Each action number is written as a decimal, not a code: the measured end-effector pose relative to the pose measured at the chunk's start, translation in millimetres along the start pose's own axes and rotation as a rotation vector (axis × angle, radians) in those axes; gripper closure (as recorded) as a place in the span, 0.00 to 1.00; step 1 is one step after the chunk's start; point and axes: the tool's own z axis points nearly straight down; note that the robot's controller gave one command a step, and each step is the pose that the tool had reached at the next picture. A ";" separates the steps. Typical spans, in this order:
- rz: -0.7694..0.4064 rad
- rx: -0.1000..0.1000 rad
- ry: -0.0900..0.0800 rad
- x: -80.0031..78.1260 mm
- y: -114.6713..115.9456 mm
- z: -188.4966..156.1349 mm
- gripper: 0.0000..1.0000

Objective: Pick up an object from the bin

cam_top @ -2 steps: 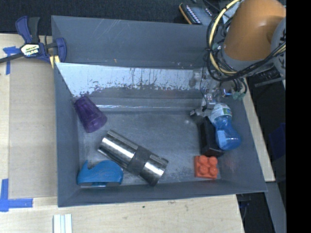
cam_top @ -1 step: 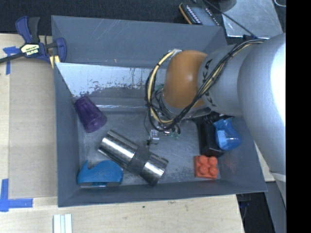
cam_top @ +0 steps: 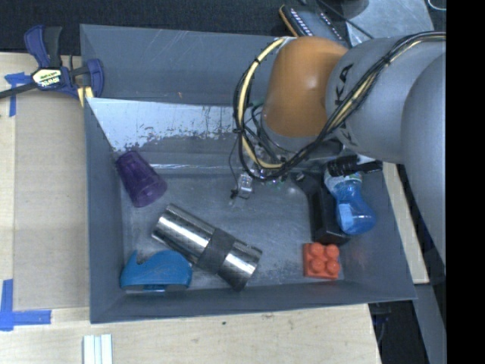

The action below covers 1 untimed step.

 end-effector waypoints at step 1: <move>-0.177 0.000 0.006 87.9 94.6 53.5 0.00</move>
Offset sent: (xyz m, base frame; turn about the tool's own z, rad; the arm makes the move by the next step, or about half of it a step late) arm -0.0426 0.0855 -0.0914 0.0810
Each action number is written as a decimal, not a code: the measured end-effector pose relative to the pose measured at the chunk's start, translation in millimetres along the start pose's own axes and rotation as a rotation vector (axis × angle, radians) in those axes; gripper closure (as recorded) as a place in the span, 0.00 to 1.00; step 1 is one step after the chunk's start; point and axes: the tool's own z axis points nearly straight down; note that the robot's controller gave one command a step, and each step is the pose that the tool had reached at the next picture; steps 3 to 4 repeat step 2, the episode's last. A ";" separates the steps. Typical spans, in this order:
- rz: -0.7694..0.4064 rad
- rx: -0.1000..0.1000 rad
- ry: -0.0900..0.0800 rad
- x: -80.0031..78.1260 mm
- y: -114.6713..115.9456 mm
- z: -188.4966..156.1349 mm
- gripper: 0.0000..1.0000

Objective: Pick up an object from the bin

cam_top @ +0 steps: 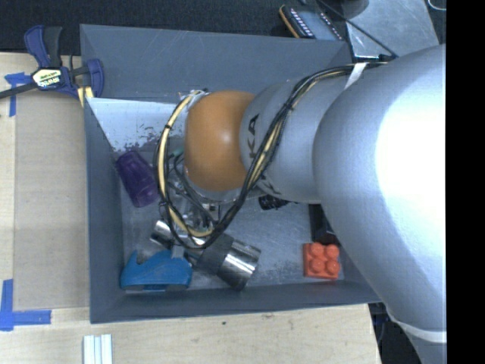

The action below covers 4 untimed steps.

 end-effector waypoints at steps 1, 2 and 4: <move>0.257 -0.011 -0.021 -18.5 -26.7 32.4 0.00; -0.024 -0.007 -0.011 -2.2 -31.8 34.4 1.00; -0.024 -0.007 -0.011 -2.2 -31.8 34.4 1.00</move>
Offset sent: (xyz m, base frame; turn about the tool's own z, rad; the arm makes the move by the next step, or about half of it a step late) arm -0.0055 -0.0339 -0.0374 -0.0231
